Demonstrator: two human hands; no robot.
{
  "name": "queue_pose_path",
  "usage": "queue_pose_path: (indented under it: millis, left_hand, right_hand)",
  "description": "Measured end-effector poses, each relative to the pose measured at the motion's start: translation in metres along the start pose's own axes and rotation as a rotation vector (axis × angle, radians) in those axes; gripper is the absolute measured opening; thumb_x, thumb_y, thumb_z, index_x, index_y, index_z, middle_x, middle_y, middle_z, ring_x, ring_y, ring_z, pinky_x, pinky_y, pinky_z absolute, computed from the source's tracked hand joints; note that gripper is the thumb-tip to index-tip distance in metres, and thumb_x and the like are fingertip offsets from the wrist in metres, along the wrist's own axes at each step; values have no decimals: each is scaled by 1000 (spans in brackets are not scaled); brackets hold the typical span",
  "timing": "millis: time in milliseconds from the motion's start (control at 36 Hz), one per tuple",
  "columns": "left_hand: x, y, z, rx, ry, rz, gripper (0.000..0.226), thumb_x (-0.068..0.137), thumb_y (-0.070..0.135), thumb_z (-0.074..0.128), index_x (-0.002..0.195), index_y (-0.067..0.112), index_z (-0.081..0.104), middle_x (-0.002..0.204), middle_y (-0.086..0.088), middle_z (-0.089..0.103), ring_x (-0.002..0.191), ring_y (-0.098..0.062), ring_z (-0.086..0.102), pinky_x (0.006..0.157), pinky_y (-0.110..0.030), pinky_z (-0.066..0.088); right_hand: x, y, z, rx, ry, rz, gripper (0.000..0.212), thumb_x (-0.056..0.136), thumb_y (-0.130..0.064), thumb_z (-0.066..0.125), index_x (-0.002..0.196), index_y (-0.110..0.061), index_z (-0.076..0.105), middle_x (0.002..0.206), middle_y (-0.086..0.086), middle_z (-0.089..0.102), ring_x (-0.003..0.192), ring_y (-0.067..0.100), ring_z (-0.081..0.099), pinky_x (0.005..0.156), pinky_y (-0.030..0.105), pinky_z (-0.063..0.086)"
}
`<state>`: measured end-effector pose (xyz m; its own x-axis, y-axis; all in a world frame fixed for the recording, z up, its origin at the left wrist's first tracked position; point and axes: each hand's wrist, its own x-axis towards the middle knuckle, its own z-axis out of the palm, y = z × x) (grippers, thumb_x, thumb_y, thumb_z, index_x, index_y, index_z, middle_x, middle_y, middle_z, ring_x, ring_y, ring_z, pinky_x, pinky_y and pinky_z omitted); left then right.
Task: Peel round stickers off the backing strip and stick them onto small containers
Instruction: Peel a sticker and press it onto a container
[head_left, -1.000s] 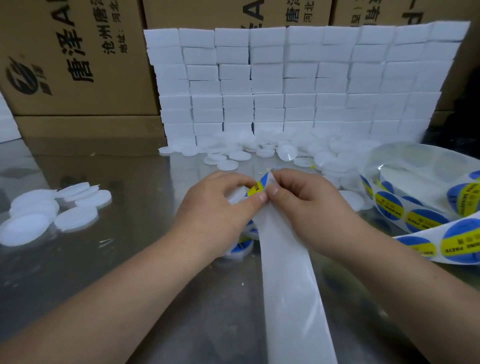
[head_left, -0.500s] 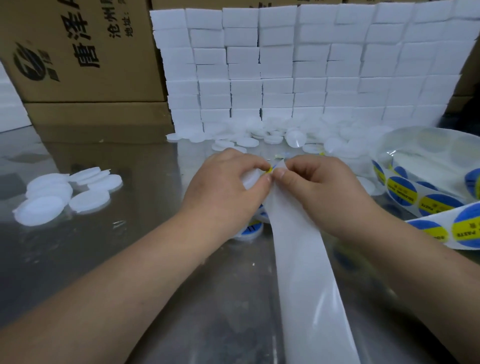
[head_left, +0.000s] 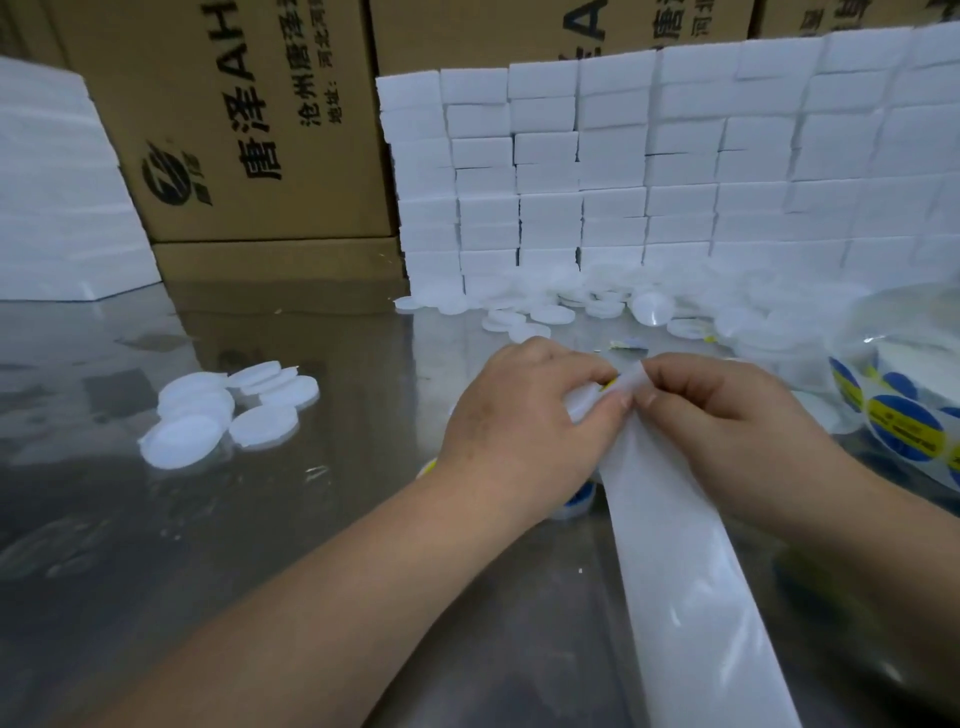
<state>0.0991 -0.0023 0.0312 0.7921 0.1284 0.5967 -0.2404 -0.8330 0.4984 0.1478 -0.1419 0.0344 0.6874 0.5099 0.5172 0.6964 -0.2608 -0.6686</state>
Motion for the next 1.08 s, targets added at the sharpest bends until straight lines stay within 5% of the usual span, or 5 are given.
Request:
queue_pose_path:
  millis: [139, 278, 694, 861, 1083]
  left_hand:
    - [0, 0, 2, -227, -8, -116, 10, 81, 38, 59, 76, 41, 66, 86, 19, 61, 87, 6, 51, 77, -12, 40]
    - [8, -5, -1, -413, 108, -258, 20, 80, 34, 61, 63, 42, 66, 78, 26, 66, 77, 8, 59, 73, -18, 46]
    - [1, 1, -1, -52, 41, -30, 18, 77, 43, 61, 86, 31, 70, 93, 9, 62, 98, -9, 53, 83, -23, 38]
    - [1, 0, 0, -135, 84, -34, 27, 81, 34, 62, 63, 52, 53, 85, 12, 62, 89, -3, 54, 78, -17, 39]
    - [6, -2, -5, -311, 156, -217, 23, 83, 28, 59, 60, 31, 65, 74, 18, 65, 70, 6, 55, 64, -11, 41]
  right_hand:
    - [1, 0, -2, -23, 2, 19, 22, 86, -21, 48, 71, -10, 60, 63, 7, 53, 52, 7, 41, 48, 25, 33]
    - [1, 1, -1, -129, -46, -8, 18, 88, -12, 48, 79, 0, 58, 70, 15, 57, 63, 20, 49, 63, 38, 40]
    - [1, 4, 1, -46, -32, -11, 24, 90, -12, 48, 78, -25, 64, 71, -2, 63, 68, 9, 55, 62, 26, 41]
    - [2, 4, 0, -77, -29, -1, 21, 89, -9, 47, 88, -17, 66, 78, 4, 66, 76, 19, 58, 69, 31, 44]
    - [3, 5, 1, -18, -32, -10, 30, 89, -3, 44, 102, -24, 62, 74, -6, 57, 69, 6, 49, 64, 20, 39]
